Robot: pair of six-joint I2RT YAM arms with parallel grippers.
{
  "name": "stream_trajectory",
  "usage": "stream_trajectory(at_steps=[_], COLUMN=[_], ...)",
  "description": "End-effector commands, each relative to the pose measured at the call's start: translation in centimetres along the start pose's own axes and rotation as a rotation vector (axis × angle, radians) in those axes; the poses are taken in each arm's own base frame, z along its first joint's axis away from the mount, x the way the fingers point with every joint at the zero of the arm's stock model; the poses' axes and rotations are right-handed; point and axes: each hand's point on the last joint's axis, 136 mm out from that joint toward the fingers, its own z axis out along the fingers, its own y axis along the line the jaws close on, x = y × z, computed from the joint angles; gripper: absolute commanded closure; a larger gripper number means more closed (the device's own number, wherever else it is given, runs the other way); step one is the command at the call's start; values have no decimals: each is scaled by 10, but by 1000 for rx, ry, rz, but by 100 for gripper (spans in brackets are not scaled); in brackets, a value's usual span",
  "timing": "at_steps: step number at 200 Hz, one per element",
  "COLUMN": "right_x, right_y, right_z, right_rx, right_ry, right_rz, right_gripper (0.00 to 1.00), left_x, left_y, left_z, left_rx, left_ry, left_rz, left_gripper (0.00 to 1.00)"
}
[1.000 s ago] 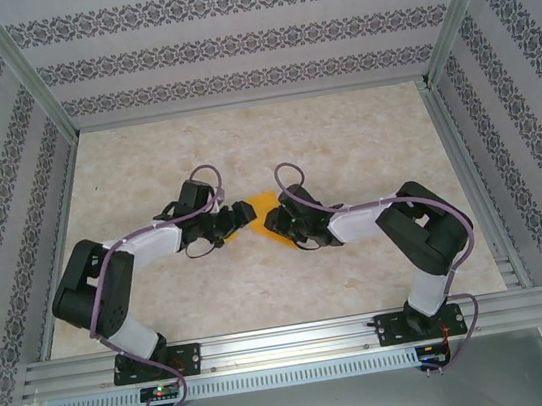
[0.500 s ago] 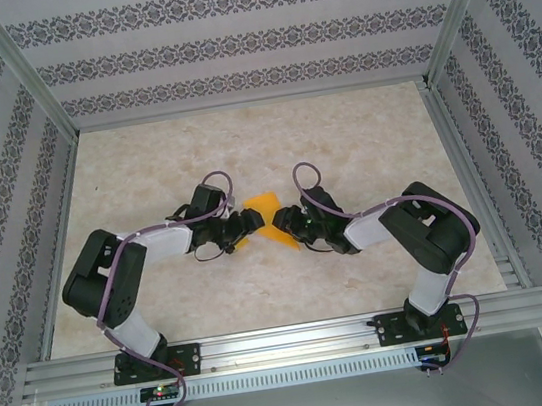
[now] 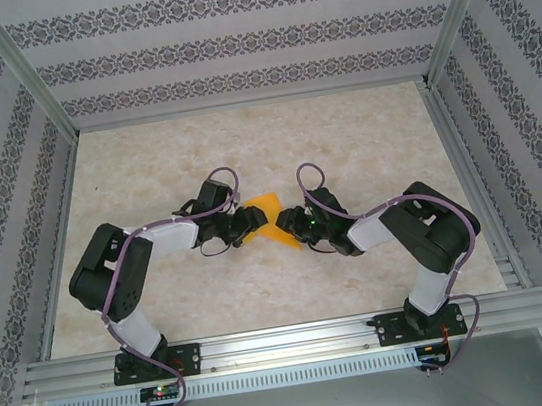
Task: Fold a paper plane with a square sheet of paper (pick it up from the middle)
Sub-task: Fold the wing for the fifth time at the center of the table.
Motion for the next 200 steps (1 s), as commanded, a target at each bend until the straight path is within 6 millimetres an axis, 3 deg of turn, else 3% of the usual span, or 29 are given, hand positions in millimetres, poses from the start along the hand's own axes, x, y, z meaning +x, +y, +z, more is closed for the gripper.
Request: stream_trajectory(at_steps=[1,146,200], right_x=[13,15,11], right_y=[-40,-44,-16], right_z=[-1,0,-4], right_rx=[114,112,19], right_ry=[41,56,64], right_rz=[40,28,-161], right_gripper=[69,70,64], left_x=[-2,-9,-7], left_y=[-5,-20,-17], left_z=[4,10,19], left_rx=[-10,46,65], left_ry=[-7,0,15], left_rz=[-7,25,-17], left_gripper=[40,51,66])
